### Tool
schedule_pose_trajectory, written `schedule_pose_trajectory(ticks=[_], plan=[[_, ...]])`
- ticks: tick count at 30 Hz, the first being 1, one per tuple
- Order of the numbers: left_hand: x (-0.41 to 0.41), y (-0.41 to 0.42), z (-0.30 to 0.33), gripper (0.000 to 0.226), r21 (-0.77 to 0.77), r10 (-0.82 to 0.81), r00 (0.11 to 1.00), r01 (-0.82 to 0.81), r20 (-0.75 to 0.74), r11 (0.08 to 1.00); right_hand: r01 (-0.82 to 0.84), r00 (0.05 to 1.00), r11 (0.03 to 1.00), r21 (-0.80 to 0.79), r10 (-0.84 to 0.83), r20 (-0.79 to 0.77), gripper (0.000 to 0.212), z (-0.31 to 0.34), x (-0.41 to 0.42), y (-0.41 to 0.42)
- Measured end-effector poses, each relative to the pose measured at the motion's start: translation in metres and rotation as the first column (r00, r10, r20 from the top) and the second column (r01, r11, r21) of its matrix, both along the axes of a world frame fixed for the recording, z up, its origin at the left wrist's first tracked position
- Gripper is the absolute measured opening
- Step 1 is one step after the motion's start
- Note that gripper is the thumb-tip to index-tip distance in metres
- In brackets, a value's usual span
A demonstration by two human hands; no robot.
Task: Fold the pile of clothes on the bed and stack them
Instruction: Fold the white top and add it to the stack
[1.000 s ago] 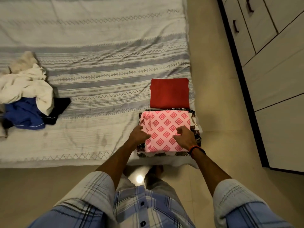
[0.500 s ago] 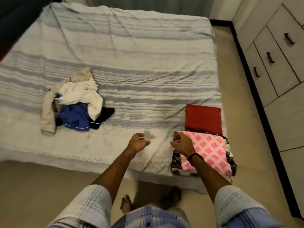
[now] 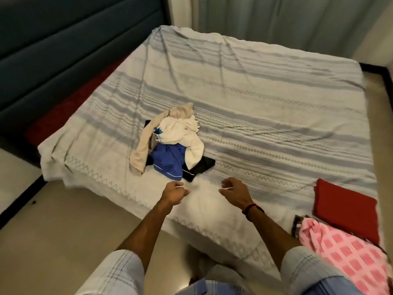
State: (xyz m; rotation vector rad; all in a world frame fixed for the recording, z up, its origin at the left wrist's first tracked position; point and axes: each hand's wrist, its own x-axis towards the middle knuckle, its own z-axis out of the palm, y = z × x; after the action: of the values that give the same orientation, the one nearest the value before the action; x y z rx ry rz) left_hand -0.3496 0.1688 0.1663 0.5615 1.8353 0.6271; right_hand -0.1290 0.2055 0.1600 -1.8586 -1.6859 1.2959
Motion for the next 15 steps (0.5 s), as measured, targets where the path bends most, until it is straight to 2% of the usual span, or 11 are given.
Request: schedule_pose_trajectory(ticks=[7, 11, 15], plan=[[-0.059, 0.046, 0.007, 0.028, 0.028, 0.121, 0.993, -0.12, -0.016, 0.992, -0.131, 0.991, 0.991, -0.023, 0.131, 0.009, 0.031, -0.001, -0.076, 0.085], [-0.085, 0.077, 0.002, 0.034, 0.055, 0.194, 0.981, -0.193, -0.014, 0.98, -0.217, 0.976, 0.976, -0.017, 0.217, 0.022, 0.028, -0.001, -0.105, 0.131], [-0.1, 0.103, 0.001, 0.034, 0.034, 0.209, 0.978, -0.209, 0.009, 0.977, -0.24, 0.97, 0.967, -0.08, 0.242, 0.02, 0.029, -0.006, -0.127, 0.161]])
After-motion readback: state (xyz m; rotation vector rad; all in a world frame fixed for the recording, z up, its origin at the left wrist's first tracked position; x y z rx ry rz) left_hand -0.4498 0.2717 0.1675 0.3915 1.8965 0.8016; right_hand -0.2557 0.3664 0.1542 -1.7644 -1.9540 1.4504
